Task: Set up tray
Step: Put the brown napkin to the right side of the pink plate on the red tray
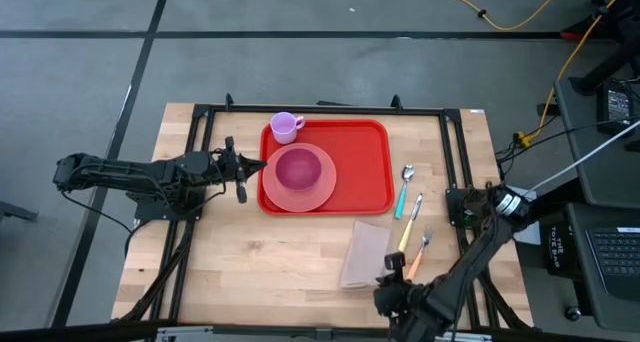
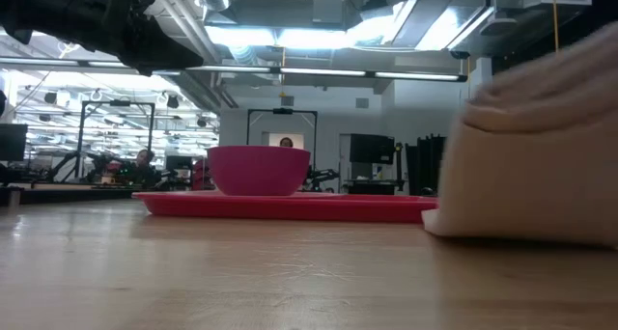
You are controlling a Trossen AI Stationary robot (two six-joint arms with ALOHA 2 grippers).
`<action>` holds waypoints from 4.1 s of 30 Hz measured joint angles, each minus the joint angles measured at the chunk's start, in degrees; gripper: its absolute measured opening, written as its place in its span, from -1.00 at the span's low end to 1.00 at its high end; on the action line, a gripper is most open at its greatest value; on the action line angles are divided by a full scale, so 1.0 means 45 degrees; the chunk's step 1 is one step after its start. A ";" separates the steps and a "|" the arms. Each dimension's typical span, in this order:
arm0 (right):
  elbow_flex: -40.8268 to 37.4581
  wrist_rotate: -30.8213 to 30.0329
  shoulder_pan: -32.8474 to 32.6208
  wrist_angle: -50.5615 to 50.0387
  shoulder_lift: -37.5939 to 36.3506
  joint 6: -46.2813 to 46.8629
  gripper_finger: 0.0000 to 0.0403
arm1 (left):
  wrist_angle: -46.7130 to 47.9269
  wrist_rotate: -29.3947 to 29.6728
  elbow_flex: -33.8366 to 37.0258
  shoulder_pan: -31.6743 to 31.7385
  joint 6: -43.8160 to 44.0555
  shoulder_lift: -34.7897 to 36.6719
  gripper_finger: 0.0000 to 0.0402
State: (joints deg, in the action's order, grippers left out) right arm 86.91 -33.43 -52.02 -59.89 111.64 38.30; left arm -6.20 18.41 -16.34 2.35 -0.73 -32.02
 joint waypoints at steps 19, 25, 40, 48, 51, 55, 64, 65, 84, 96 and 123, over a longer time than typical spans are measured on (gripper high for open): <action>0.0000 -0.1570 0.1679 -0.0483 -0.2722 -0.0962 -0.92 | -0.0001 -0.0001 0.0000 0.0000 0.0000 -0.0001 -0.98; 0.0000 -0.2407 0.1780 -0.1207 -0.3776 -0.0962 -0.92 | -0.0003 0.0000 0.0000 0.0000 0.0000 -0.0001 -0.96; 0.0000 -0.4218 0.1762 -0.2446 -0.5654 -0.1845 -0.92 | -0.0003 0.0000 0.0000 0.0000 0.0004 -0.0002 -0.97; -0.0005 -0.4840 0.1760 -0.4208 -0.5832 -0.1207 -0.92 | -0.0001 -0.0004 0.0000 0.0000 0.0315 0.0000 -0.97; -0.0005 -0.5273 0.1849 -0.4737 -0.6420 -0.1389 -0.92 | 0.0001 -0.0004 0.0000 0.0000 0.0325 -0.0002 -0.96; -0.0400 -0.5498 0.2213 -0.4565 -0.7579 -0.1767 -0.92 | -0.0003 -0.0001 0.0000 0.0000 0.0328 0.0003 -0.97; -0.5514 -0.4697 0.4238 0.0981 -1.1879 -0.6003 -0.92 | -0.0003 -0.0004 0.0000 0.0000 0.0330 -0.0002 -0.97; -0.6020 -0.4381 0.4591 0.1847 -1.2409 -0.6713 -0.92 | -0.0007 -0.0004 0.0000 0.0000 0.0330 0.0002 -0.97; -0.9395 0.2969 1.2965 0.9939 -1.3834 -1.5809 -0.92 | -0.0008 -0.0004 0.0000 0.0000 0.0330 -0.0002 -0.97; -0.9389 0.6431 1.6914 1.1874 -1.2116 -1.7928 -0.92 | -0.0008 -0.0004 0.0000 0.0000 0.0097 0.0003 -0.98; -0.9384 1.0905 2.0455 1.2754 -0.8444 -1.9465 -0.92 | -0.0003 -0.0004 0.0000 0.0000 0.0335 0.0000 -0.98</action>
State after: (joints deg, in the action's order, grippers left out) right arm 44.69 15.64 40.03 -2.50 73.64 -49.29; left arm -6.22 18.39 -16.34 2.35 0.78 -32.02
